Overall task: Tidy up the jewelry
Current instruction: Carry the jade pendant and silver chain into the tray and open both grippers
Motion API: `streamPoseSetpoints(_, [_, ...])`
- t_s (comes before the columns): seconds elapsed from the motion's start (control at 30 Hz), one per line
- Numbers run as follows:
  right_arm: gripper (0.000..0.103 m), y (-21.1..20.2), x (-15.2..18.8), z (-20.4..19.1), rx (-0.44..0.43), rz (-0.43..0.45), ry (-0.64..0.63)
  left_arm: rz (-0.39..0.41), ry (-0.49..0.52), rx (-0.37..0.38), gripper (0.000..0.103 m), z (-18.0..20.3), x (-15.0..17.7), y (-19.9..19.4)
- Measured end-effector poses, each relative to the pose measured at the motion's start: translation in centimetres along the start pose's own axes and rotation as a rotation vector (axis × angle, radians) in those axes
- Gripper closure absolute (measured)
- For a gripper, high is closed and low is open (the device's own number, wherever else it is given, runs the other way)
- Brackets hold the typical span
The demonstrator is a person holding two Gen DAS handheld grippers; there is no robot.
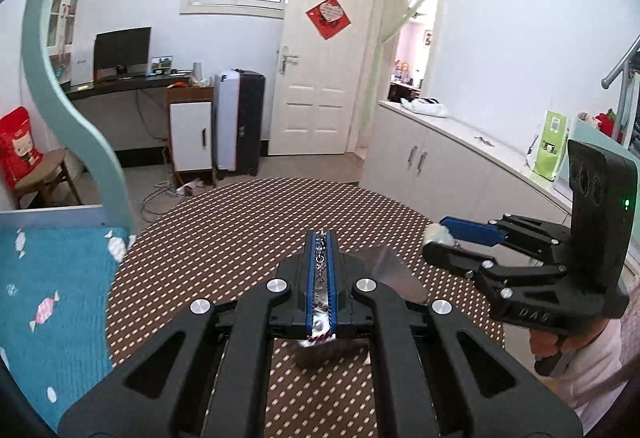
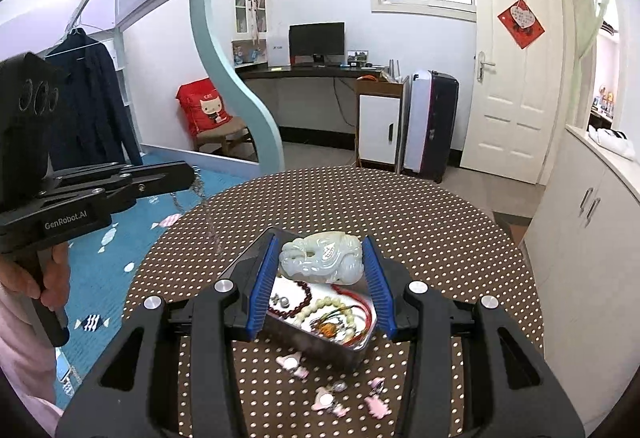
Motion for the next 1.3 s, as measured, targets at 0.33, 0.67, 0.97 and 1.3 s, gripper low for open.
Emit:
streamPoseSetpoints(0.33, [0.062,3.2,1.6,1.4,-0.023,-0.080,0.056,-0.134,-0.019,0.044,0.099,1.0,1.1,7.2])
streamPoseSetpoints(0.67, [0.062,5.8,2.3,1.4,-0.042,-0.154,0.074,-0.265,-0.031,0.019,0.079,0.3,4.2,11.1])
streamPoseSetpoints(0.97, [0.062,8.2,2.5,0.8,0.003,-0.228,0.042,-0.283,-0.043,0.009,0.073,-0.8,5.9,10.4])
streamPoseSetpoints(1.3, [0.079,9.9,2.9,0.2,0.004,-0.311,0.037,-0.265,-0.041,0.018,0.067,-1.1,5.7,9.6])
Point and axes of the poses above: each gripper's, at about its wrist camera, not at the fingertips, and y roughly the way its jaws point, z to its right, x to its underside, the point moved 7 cm from there along y, roughly the way its jaws point, and after that the axes turned 7 degrees about -z, right-handed, at the moved point
